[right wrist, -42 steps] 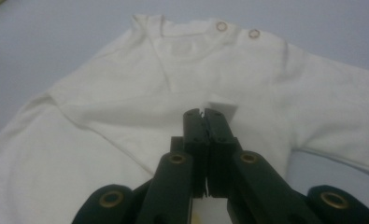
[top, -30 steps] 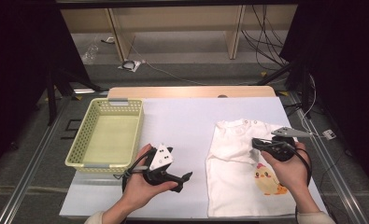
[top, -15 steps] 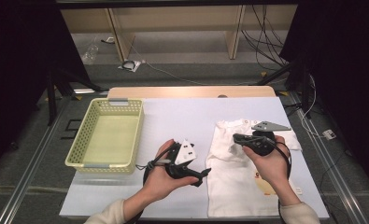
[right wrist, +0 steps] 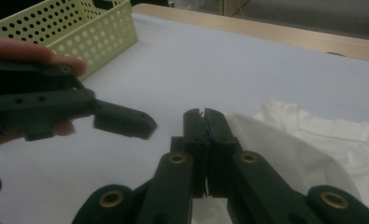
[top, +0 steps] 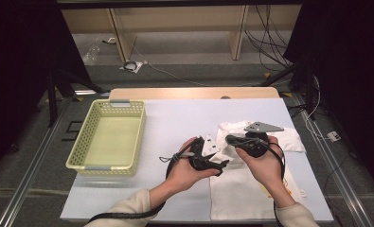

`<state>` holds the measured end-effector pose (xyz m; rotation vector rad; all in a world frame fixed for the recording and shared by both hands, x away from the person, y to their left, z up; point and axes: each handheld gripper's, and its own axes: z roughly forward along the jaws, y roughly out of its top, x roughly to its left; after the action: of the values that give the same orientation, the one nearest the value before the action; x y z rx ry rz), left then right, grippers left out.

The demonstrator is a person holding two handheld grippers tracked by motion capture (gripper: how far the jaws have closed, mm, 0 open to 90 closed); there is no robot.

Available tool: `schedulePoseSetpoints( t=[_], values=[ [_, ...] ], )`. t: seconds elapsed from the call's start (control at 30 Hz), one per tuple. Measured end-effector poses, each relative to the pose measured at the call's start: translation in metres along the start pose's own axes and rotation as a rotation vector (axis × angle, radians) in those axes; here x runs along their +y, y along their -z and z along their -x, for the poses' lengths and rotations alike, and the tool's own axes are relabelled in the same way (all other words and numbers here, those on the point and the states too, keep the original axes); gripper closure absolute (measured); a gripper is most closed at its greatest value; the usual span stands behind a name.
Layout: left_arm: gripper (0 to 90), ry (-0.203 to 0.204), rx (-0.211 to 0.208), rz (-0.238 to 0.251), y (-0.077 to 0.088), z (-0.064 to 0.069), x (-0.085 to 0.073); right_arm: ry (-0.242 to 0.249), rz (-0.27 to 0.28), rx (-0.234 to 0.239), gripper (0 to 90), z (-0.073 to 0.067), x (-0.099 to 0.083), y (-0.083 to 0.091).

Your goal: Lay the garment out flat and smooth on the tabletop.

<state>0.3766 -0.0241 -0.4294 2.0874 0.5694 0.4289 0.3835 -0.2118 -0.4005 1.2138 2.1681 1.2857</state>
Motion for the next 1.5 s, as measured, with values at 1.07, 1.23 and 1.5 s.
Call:
schedulePoseSetpoints(
  t=[1.07,1.23,1.5],
  values=[
    [85.4,0.080,0.081,0.059,0.028,-0.038,0.007,-0.060,0.116,-0.159,66.0,0.054,-0.030,0.049],
    [85.4,0.091,0.111,0.057,0.044,-0.052,0.003,-0.079,0.112,-0.210,64.4,0.071,-0.048,0.063],
    [85.5,0.126,0.160,0.053,0.068,-0.073,-0.008,-0.113,0.081,-0.247,62.8,0.084,-0.066,0.072]
  ],
)
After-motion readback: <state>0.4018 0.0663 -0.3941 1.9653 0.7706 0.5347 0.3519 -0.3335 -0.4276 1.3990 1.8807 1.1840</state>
